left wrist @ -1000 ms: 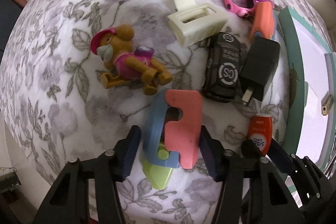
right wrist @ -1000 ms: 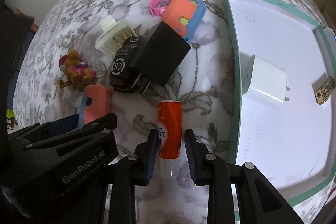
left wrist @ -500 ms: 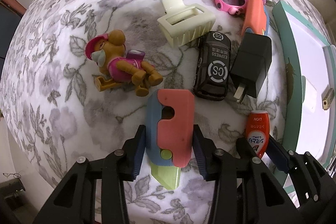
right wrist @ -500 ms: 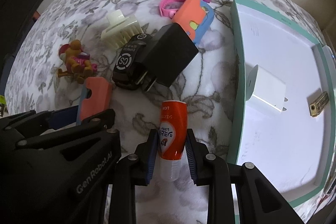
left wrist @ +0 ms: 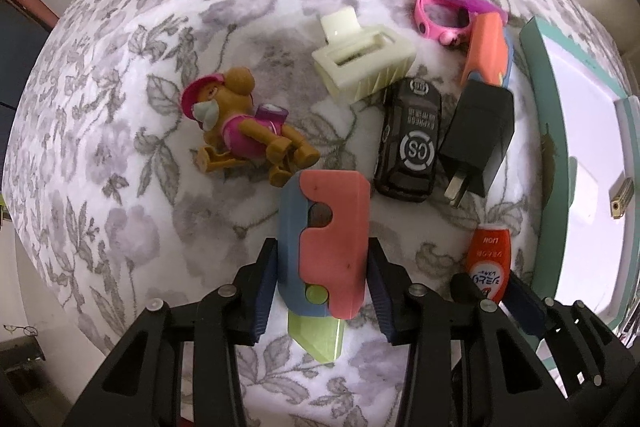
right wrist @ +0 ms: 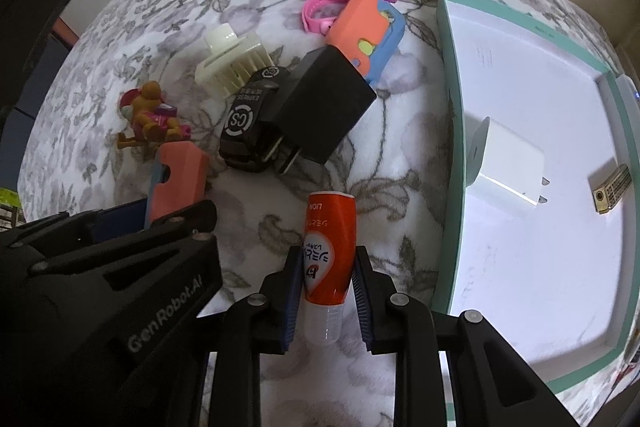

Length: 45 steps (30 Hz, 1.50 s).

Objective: Organize rigid objects
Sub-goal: 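Lift and carry bottle with right tool while left tool carries toy toward tray, then lower red-and-white bottle into tray and open right gripper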

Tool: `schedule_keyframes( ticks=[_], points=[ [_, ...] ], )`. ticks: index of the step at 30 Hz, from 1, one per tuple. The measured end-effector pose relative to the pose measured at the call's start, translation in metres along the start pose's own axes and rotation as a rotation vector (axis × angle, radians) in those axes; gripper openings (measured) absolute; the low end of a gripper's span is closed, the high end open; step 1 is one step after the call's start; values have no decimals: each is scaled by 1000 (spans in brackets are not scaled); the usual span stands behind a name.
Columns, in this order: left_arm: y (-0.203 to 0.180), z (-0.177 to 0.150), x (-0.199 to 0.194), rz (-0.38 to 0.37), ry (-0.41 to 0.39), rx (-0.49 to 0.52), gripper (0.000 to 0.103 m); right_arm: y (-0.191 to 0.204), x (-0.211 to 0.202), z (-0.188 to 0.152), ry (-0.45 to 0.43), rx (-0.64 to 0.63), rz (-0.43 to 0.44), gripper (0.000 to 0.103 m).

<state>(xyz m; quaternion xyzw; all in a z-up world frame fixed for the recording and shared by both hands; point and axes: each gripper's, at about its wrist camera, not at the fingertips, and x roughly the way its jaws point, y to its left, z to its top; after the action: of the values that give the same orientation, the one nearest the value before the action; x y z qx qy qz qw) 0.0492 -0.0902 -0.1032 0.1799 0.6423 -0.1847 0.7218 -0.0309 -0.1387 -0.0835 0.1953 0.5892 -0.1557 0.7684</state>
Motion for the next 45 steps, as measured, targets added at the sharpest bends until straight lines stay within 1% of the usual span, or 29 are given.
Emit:
schedule_keyframes(
  ticks=[6, 9, 13, 15, 16, 21, 24, 26, 31, 35, 36, 38, 41, 45],
  points=[
    [7, 2, -24, -11, -76, -1, 45, 1, -20, 6, -48, 12, 50, 26],
    [14, 3, -38, -31, -121, -19, 45, -1, -32, 9, -81, 31, 71, 26],
    [24, 2, -65, -63, -220, -46, 44, -10, -50, 13, -129, 66, 81, 26],
    [24, 0, -80, -78, -272, -49, 44, -16, -64, 14, -172, 85, 81, 26],
    [17, 0, -86, -85, -296, -48, 44, -21, -73, 15, -193, 95, 84, 26],
    [1, -10, -111, -124, -405, 7, 44, -47, -113, 16, -301, 159, 48, 26],
    [-16, -15, -123, -158, -467, 63, 44, -67, -131, 12, -341, 211, 33, 26],
    [-27, -19, -131, -176, -493, 97, 44, -83, -145, 8, -362, 251, 11, 26],
    [-56, -32, -143, -222, -541, 188, 44, -123, -169, -3, -400, 332, -48, 26],
    [-86, -43, -144, -227, -553, 278, 44, -153, -177, -12, -406, 392, -125, 26],
    [-93, -46, -143, -228, -550, 296, 44, -160, -177, -14, -402, 404, -149, 26],
    [-108, -51, -137, -226, -538, 342, 44, -172, -175, -18, -390, 427, -167, 26],
    [-127, -60, -129, -206, -521, 402, 44, -190, -170, -23, -359, 470, -164, 26],
    [-148, -67, -118, -173, -504, 470, 44, -206, -160, -28, -313, 509, -188, 26]
  ],
)
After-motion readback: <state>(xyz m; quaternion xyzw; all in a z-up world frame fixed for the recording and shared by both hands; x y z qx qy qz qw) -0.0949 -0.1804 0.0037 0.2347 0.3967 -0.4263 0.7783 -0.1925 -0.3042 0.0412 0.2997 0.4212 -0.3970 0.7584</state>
